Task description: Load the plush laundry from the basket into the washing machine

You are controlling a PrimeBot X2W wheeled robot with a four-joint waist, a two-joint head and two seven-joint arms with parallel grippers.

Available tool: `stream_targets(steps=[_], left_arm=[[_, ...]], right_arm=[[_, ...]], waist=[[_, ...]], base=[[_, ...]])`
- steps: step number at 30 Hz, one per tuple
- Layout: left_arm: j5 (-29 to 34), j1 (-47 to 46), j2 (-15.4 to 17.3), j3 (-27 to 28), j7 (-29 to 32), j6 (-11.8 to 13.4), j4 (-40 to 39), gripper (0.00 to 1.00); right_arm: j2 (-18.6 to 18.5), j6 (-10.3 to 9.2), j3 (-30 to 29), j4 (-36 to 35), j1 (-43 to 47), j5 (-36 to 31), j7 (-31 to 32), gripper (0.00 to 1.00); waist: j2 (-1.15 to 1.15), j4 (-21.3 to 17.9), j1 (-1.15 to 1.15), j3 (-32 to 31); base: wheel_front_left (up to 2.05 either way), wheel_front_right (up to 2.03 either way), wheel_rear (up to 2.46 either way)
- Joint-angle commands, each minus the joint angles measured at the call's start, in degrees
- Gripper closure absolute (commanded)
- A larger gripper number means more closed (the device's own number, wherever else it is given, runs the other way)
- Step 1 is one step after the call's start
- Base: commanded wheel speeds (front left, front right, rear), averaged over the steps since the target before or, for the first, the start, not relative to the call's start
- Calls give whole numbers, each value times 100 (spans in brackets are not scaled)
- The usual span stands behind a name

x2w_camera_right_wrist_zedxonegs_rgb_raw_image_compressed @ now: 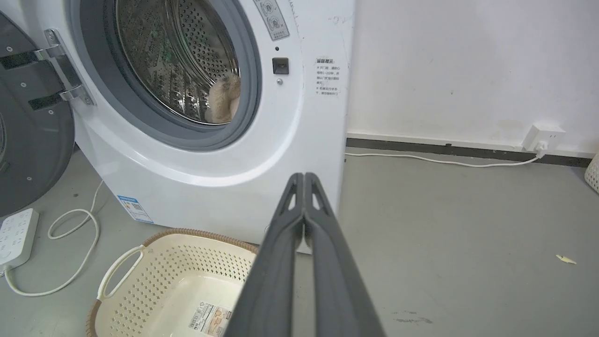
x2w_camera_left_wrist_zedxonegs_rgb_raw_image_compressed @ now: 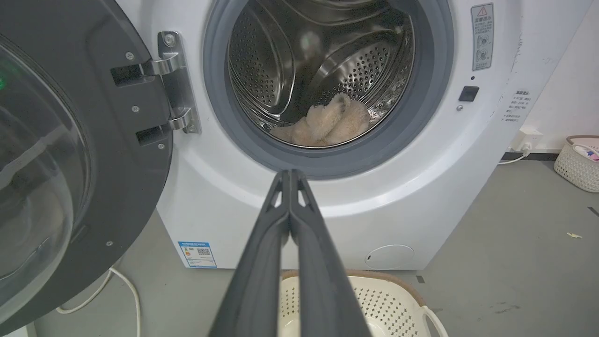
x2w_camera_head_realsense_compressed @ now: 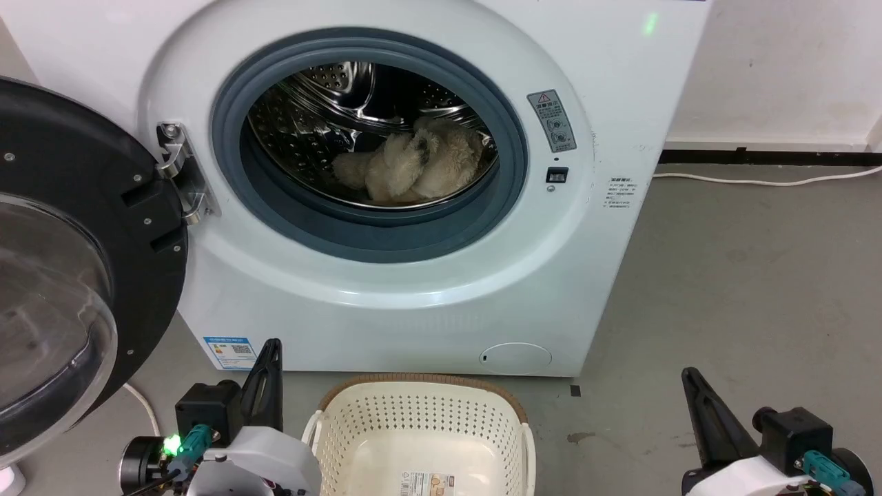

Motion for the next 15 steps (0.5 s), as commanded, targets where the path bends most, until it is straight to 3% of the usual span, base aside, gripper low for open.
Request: stream_targets(steps=[1, 15], left_arm=[[89, 111, -26, 42, 36, -40, -61, 100], [303, 134, -119, 169, 136, -106, -174, 100]], right_arm=[[-3, -3, 16, -64, -90, -48, 42, 100], [-3, -3, 27, -169, -146, -159, 195, 100]], waist=[[0, -2, 0, -1], [0, -18, 0, -5]], base=[[0, 0, 0], [0, 0, 0]])
